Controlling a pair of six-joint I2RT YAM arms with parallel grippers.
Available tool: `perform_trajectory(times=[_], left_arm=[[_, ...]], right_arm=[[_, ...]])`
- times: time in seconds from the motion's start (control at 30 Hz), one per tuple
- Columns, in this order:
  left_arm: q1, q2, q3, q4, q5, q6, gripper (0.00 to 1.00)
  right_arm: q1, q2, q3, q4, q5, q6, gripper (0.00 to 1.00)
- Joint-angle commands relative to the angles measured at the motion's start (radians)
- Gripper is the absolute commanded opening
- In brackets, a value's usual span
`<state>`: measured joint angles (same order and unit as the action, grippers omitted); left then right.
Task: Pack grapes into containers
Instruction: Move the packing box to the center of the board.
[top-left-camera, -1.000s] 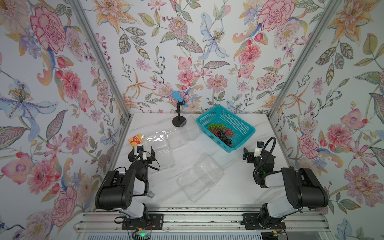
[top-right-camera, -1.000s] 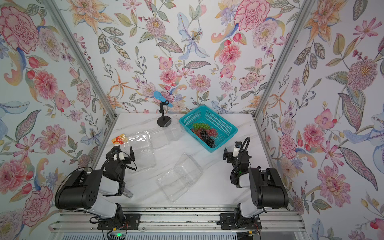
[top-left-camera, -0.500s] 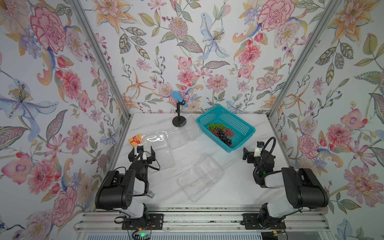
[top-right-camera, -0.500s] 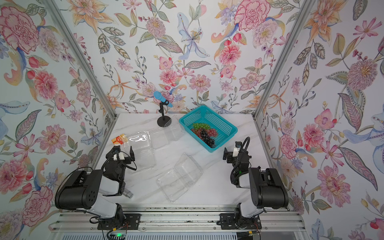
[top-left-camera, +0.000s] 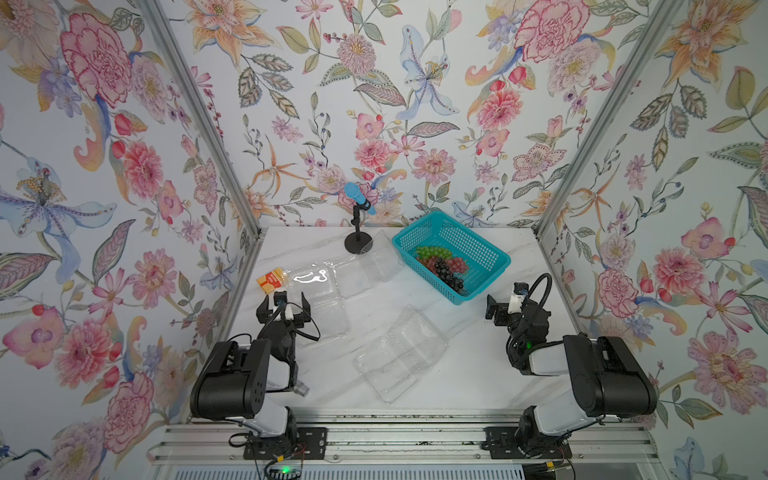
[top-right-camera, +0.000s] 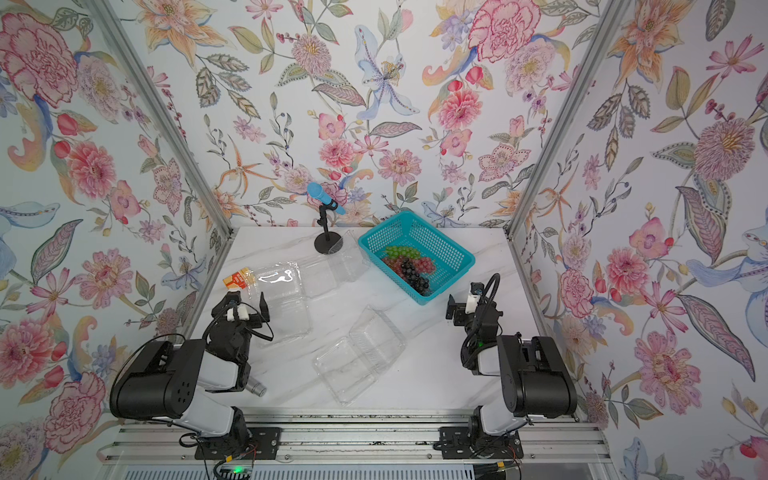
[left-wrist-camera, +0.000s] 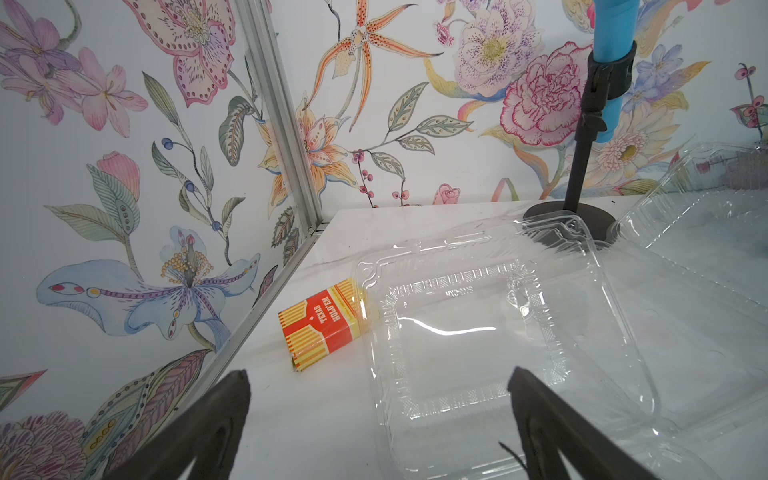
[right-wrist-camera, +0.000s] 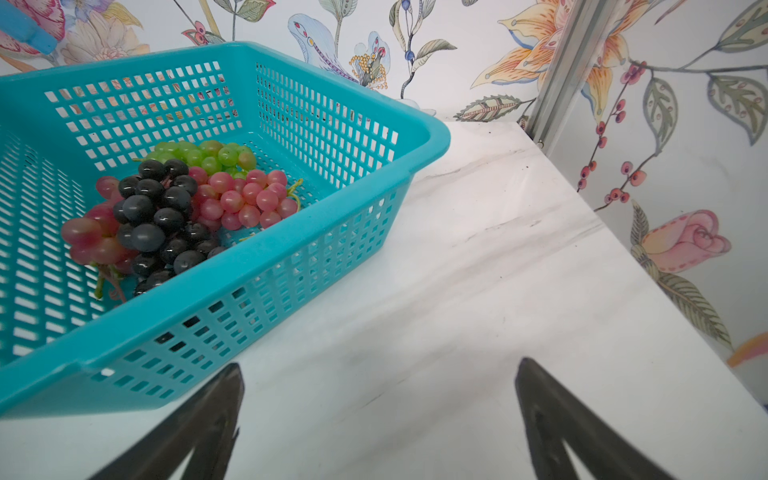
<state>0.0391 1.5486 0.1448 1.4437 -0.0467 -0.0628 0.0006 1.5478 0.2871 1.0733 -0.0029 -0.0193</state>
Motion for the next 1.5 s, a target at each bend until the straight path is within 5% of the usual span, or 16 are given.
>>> perform_trajectory(times=[0.0, 0.2, 0.37, 0.53, 0.67, 0.83, 0.97, 1.1, 1.2, 1.27, 1.33, 1.47], left_arm=[[-0.004, 0.006, 0.011, 0.027, 0.019, 0.018, 1.0], [-0.009, 0.008, 0.028, 0.026, -0.007, 0.017, 1.0], [-0.013, -0.05, 0.031, -0.039, -0.082, -0.002, 1.0], [-0.037, -0.177, 0.076, -0.243, -0.14, -0.003, 1.0], [-0.047, -0.214, 0.112, -0.346, -0.13, -0.002, 1.0], [-0.136, -0.194, 0.28, -0.632, -0.441, -0.059, 1.0], [-0.228, -0.17, 0.427, -0.839, -0.66, 0.012, 1.0], [-0.259, -0.262, 0.407, -0.854, -0.519, 0.052, 1.0], [-0.26, -0.373, 0.292, -0.67, -0.322, 0.077, 1.0], [-0.26, -0.419, 0.238, -0.542, -0.309, 0.008, 1.0], [-0.26, -0.452, 0.294, -0.671, -0.31, -0.061, 1.0], [-0.28, -0.424, 0.41, -0.804, -0.15, -0.004, 1.0]], right_arm=[[0.022, -0.069, 0.027, -0.06, 0.074, -0.003, 0.99], [0.073, -0.228, 0.225, -0.522, 0.226, -0.005, 0.99], [0.023, -0.309, 0.295, -0.768, 0.267, 0.354, 1.0], [-0.116, -0.358, 0.25, -0.723, -0.032, 0.555, 1.0], [-0.071, -0.362, 0.301, -0.757, -0.105, 0.519, 0.99], [0.141, -0.358, 0.393, -0.859, 0.04, 0.306, 0.99], [0.233, -0.337, 0.443, -0.87, 0.066, 0.262, 1.0], [0.265, -0.304, 0.52, -0.93, 0.017, 0.264, 1.0], [0.326, -0.267, 0.612, -1.043, -0.002, 0.184, 1.0], [0.401, -0.24, 0.663, -1.131, 0.056, 0.091, 1.0], [0.478, -0.218, 0.678, -1.175, 0.099, 0.018, 0.99], [0.571, -0.172, 0.677, -1.206, 0.056, -0.046, 1.0]])
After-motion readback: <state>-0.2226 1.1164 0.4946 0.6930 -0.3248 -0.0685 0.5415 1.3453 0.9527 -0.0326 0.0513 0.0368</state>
